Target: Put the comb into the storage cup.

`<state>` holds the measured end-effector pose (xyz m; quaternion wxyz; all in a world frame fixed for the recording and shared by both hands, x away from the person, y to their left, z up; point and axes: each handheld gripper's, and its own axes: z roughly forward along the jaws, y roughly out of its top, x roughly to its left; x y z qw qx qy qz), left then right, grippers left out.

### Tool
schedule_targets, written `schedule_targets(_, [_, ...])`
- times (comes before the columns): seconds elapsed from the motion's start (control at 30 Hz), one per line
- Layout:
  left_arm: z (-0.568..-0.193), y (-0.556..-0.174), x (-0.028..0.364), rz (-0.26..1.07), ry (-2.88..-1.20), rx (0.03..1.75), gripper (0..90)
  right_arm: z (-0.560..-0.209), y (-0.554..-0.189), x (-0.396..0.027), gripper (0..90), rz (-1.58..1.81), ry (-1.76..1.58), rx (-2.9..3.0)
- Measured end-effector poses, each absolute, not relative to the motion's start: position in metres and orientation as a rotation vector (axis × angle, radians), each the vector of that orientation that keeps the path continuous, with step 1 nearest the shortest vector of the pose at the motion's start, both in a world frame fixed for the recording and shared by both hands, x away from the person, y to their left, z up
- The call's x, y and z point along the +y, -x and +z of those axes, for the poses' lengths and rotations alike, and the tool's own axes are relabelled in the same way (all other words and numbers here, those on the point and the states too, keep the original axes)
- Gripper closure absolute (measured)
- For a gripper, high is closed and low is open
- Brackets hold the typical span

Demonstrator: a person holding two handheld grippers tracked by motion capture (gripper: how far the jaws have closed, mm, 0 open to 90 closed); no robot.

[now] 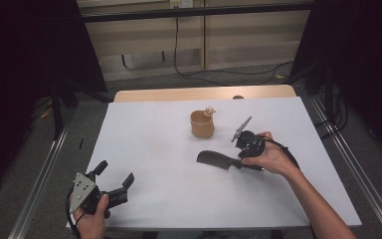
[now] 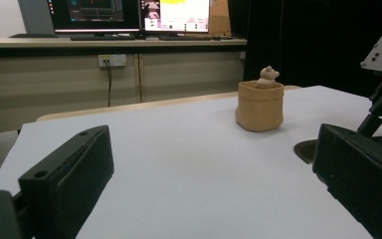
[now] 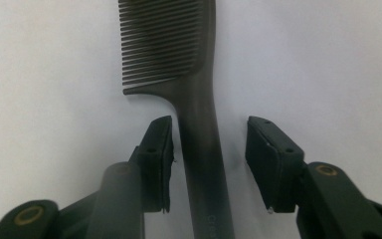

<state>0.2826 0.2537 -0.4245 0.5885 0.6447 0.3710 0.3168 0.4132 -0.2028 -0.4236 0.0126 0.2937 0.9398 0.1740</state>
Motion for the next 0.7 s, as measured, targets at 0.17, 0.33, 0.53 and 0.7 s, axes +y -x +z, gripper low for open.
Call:
schedule_targets(0.17, [-0.424, -0.283, 0.254, 0.742, -1.503, 0.864, 2.8, -0.424, -0.415, -0.200, 60.0, 0.517, -0.898, 2.947])
schedule_targets(0.33, [-0.425, -0.283, 0.254, 0.738, -1.505, 0.864, 2.8, -0.424, -0.415, -0.199, 62.5, 0.508, -0.893, 2.947])
schedule_targets(0.53, [-0.424, -0.283, 0.254, 0.740, -1.504, 0.865, 2.8, -0.424, -0.413, -0.194, 66.0, 0.472, -0.850, 2.948])
schedule_targets(0.7, [-0.424, -0.283, 0.254, 0.740, -1.502, 0.864, 2.8, -0.424, -0.413, -0.192, 68.1, 0.443, -0.841, 2.957])
